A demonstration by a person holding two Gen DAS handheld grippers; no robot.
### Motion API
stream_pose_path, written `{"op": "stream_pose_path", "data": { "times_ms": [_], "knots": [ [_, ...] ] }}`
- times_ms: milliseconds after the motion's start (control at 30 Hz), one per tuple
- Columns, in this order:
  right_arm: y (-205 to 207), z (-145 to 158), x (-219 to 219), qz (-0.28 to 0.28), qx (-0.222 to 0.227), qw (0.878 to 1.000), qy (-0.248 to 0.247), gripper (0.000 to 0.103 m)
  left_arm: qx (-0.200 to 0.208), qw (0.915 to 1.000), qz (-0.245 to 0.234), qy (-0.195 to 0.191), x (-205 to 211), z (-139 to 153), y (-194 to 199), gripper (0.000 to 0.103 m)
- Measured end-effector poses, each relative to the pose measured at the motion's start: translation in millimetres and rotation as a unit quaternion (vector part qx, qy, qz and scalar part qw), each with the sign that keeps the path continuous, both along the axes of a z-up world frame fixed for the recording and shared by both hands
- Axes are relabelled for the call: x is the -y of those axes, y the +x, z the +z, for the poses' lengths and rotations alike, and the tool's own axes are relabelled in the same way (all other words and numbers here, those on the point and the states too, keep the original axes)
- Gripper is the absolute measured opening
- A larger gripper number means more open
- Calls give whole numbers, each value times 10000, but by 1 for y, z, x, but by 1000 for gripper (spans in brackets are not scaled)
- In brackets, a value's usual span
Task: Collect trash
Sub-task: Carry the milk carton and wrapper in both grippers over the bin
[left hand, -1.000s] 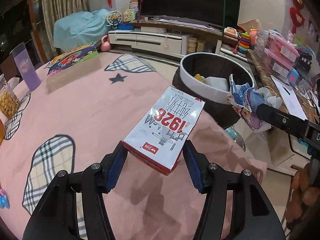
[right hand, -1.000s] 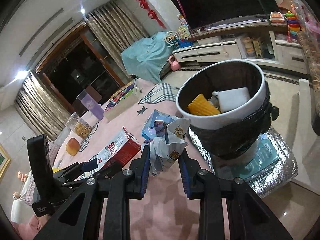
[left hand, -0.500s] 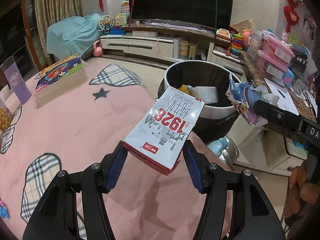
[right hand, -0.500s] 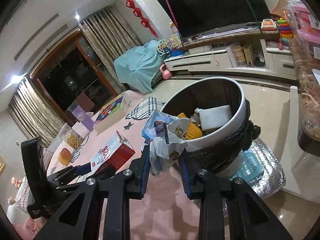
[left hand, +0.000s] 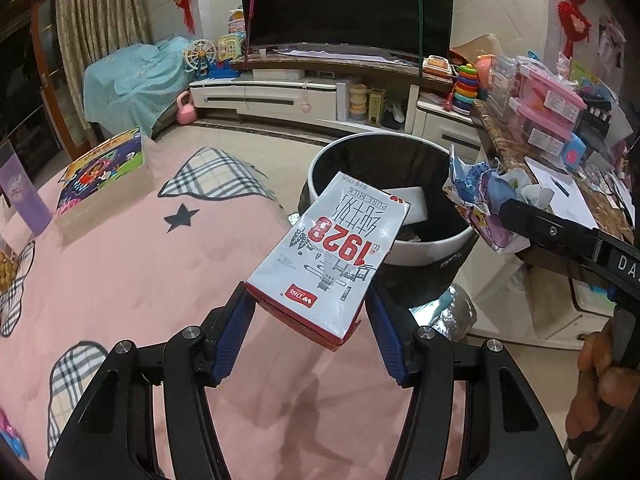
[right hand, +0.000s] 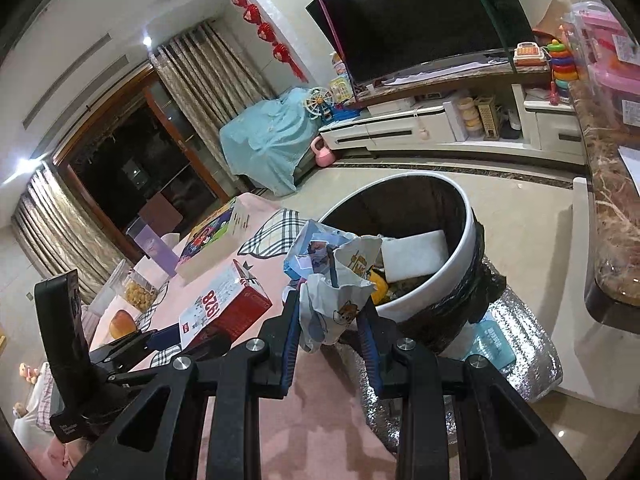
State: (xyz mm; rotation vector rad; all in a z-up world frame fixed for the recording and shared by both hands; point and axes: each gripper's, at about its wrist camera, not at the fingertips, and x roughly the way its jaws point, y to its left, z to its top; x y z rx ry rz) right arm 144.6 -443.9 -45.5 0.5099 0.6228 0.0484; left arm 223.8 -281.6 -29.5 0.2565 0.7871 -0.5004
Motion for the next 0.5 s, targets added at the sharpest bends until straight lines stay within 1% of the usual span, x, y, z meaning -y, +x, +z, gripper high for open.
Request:
{"op": "stream_pose_path", "data": {
  "times_ms": [500],
  "knots": [
    [17,1,6,-58,-34,9999,-80,30,-33,9999,-88,50,18,-2,23,58]
  ]
}}
